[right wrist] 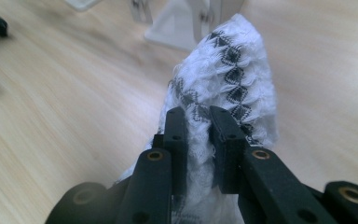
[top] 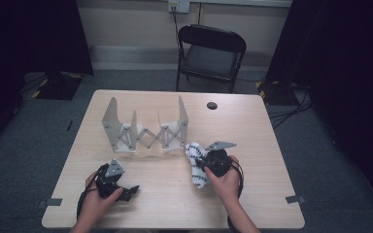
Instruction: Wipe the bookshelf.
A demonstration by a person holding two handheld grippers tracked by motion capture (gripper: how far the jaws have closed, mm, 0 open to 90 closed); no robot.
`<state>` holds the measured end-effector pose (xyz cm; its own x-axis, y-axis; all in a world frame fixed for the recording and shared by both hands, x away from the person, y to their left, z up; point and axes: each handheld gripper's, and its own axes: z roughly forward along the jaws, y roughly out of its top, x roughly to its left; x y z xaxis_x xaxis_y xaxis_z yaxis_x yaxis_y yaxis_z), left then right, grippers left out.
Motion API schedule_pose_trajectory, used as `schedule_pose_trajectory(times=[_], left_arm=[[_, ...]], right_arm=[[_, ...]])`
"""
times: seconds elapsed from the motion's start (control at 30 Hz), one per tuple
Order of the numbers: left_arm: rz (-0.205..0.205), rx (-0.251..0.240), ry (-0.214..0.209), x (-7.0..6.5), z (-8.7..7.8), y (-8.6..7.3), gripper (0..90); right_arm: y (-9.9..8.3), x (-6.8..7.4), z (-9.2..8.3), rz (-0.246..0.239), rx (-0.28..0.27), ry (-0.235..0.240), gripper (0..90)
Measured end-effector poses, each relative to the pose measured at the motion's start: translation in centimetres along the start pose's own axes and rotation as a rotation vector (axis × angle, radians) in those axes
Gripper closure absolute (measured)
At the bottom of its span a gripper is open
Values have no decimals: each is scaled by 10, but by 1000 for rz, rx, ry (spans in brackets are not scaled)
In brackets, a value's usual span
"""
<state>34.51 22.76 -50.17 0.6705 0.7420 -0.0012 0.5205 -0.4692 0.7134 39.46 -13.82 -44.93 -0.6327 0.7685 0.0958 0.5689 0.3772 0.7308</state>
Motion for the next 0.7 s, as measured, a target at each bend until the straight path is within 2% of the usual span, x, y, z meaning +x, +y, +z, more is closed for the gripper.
schedule_pose_trajectory(times=[0.17, 0.23, 0.27, 0.37, 0.43, 0.57, 0.63, 0.7], left_arm=[[3, 0, 3, 0, 0, 0, 1], [3, 0, 3, 0, 0, 0, 1], [3, 0, 3, 0, 0, 0, 1], [2, 2, -1, 0, 0, 0, 0], [2, 2, -1, 0, 0, 0, 0], [1, 3, -1, 0, 0, 0, 0], [1, 2, -1, 0, 0, 0, 0], [2, 3, -2, 0, 0, 0, 0]], right_arm=[[21, 1, -22, 3, -50, -9, 781], [35, 2, -35, -16, -77, -23, 780], [35, 2, -35, -16, -77, -23, 780], [66, 7, -59, -54, -160, -33, 779], [82, 15, -65, -84, -206, -25, 777], [90, 25, -56, -110, -220, 1, 777], [84, 32, -37, -117, -195, 15, 776], [77, 34, -23, -110, -170, 21, 776]])
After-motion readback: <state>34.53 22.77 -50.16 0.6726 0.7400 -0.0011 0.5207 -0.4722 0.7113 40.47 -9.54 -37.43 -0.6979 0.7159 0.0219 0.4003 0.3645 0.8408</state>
